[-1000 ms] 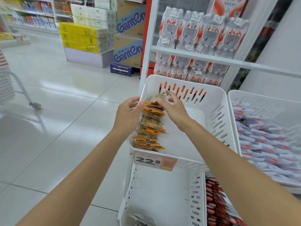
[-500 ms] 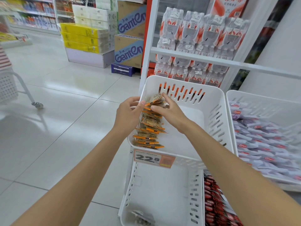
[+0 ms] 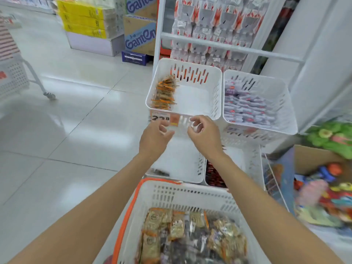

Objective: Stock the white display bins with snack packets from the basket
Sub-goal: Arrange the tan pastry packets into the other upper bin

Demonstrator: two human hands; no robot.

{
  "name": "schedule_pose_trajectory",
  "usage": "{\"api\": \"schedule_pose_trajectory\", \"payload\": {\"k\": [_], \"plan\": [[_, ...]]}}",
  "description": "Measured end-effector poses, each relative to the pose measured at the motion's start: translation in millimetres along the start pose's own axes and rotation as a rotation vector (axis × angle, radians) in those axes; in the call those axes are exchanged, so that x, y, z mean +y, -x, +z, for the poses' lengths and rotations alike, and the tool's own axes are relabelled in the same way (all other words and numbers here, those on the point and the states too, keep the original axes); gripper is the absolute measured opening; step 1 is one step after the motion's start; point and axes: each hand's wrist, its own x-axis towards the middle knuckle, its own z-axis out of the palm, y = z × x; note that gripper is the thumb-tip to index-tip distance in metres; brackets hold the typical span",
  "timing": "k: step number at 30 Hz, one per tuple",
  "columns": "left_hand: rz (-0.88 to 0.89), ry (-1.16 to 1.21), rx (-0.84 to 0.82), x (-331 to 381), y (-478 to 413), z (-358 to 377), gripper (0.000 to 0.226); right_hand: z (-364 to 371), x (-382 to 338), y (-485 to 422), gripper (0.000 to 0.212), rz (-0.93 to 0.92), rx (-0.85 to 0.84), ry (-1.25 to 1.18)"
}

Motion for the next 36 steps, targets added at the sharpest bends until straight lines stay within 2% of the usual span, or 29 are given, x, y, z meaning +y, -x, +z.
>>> {"api": "schedule_pose_trajectory", "payload": {"k": [2, 5, 8, 10, 13, 18, 21, 24, 26, 27, 29, 30, 31, 33, 34, 36], "plan": [[-0.035, 0.023, -0.147, -18.1, 49.2, 17.4, 0.022, -8.2, 18.9, 54.0, 0.018, 0.065, -0.12, 0.024], [-0.125, 0.039, -0.319, -53.8, 116.6, 38.4, 0.023, -15.5, 64.6, 137.8, 0.017, 0.208, -0.4, 0.076], [-0.187, 0.001, -0.405, -93.1, 163.5, 47.0, 0.02, -23.0, 118.8, 209.8, 0.024, 0.381, -0.663, 0.151], [-0.231, 0.082, -0.419, -110.5, 186.6, 48.4, 0.016, -28.9, 152.3, 243.5, 0.027, 0.464, -0.742, 0.208], [-0.265, 0.047, -0.452, -125.5, 209.6, 50.6, 0.013, -34.3, 192.9, 269.6, 0.043, 0.528, -0.735, 0.272], [-0.308, 0.016, -0.494, -136.7, 222.6, 63.1, 0.015, -20.7, 249.6, 280.8, 0.092, 0.586, -0.724, 0.395], [-0.347, 0.043, -0.525, -140.7, 223.9, 76.3, 0.015, -9.5, 281.2, 292.0, 0.095, 0.633, -0.75, 0.435], [-0.331, -0.016, -0.58, -141.8, 223.7, 92.0, 0.019, -4.9, 287.1, 294.7, 0.101, 0.585, -0.696, 0.594], [-0.345, -0.058, -0.61, -141.3, 224.9, 104.3, 0.021, -8.2, 281.1, 288.1, 0.091, 0.514, -0.649, 0.596], [-0.355, -0.07, -0.628, -139.8, 225.9, 111.3, 0.023, -10.4, 279.4, 286.1, 0.074, 0.462, -0.631, 0.558], [-0.398, -0.039, -0.662, -135.4, 228.2, 127.0, 0.03, -17.4, 265.2, 282.0, 0.022, 0.469, -0.513, 0.312], [-0.414, -0.028, -0.684, -131.1, 228.7, 133.7, 0.039, -18.3, 256.6, 280.3, 0.017, 0.523, -0.448, 0.137], [-0.439, 0.0, -0.713, -130.1, 229.0, 140.8, 0.053, -18.0, 246.0, 277.4, 0.031, 0.598, -0.406, -0.022], [-0.583, 0.147, -0.767, -126.3, 229.6, 154.4, 0.077, -17.5, 223.1, 271.9, 0.039, 0.674, -0.447, -0.251], [-0.657, 0.199, -0.769, -125.8, 229.9, 159.3, 0.075, -15.9, 216.2, 268.9, 0.038, 0.675, -0.524, -0.3], [-0.739, 0.194, -0.716, -126.9, 230.0, 159.9, 0.044, -9.6, 214.3, 263.2, 0.046, 0.695, -0.584, -0.308]]}}
